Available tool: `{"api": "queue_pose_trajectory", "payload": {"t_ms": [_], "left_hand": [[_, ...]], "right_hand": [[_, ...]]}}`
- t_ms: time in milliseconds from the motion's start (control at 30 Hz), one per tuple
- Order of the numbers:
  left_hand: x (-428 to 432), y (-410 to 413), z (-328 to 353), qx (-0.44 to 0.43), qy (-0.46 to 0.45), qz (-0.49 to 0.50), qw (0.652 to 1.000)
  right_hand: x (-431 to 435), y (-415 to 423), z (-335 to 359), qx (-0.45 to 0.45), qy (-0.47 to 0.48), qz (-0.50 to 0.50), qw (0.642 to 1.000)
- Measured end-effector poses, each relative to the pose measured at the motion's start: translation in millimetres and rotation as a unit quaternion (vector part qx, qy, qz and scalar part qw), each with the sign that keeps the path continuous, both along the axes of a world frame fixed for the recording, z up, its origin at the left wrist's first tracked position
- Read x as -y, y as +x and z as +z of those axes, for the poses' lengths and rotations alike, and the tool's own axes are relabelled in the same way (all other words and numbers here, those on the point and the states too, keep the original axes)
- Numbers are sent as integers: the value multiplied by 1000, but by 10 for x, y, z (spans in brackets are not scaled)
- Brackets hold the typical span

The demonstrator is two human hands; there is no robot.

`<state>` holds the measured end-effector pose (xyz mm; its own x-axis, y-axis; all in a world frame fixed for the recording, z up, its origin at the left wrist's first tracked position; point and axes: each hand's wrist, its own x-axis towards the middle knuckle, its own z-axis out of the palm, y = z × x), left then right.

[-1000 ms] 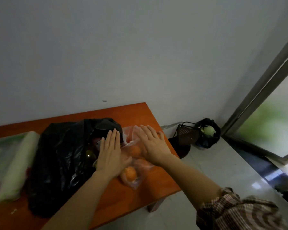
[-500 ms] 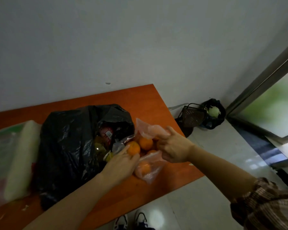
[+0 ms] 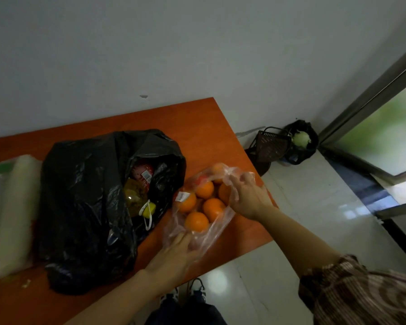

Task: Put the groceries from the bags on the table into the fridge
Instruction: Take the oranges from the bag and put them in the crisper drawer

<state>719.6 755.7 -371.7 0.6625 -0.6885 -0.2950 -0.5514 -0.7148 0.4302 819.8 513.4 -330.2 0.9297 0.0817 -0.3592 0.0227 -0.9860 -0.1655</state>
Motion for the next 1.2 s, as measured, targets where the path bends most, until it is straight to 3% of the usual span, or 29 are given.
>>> {"api": "queue_pose_trajectory", "payload": {"t_ms": [100,233,367,433,500,667,800,967,1200], "left_hand": [[-47,-34,-96,-61,24,10,998],[-129,23,8,-98,11,50,994],[-76,121,321,3,-143,161,977],[-33,269,341,109,-177,144,968],[-11,484,269,177,-126,96,971],[-47,923,80,179,35,57,982],[-37,1104,15,127,68,35,989],[-26,1319,100,56,111,11,992],[-44,1362,26,72,138,34,987]], "right_hand": [[15,-65,-85,-21,-47,24,998],[74,-174,-16,10,-5,25,1000],[-5,-354,78,106,-10,92,990],[-172,-473,88,179,-1,139,974],[-372,-554,55,206,16,164,965],[-725,-532,-122,73,14,154,985],[-836,-483,-145,39,22,98,994],[-949,-413,-219,36,-26,107,993],[-1033,-456,-307,30,19,52,998]]}}
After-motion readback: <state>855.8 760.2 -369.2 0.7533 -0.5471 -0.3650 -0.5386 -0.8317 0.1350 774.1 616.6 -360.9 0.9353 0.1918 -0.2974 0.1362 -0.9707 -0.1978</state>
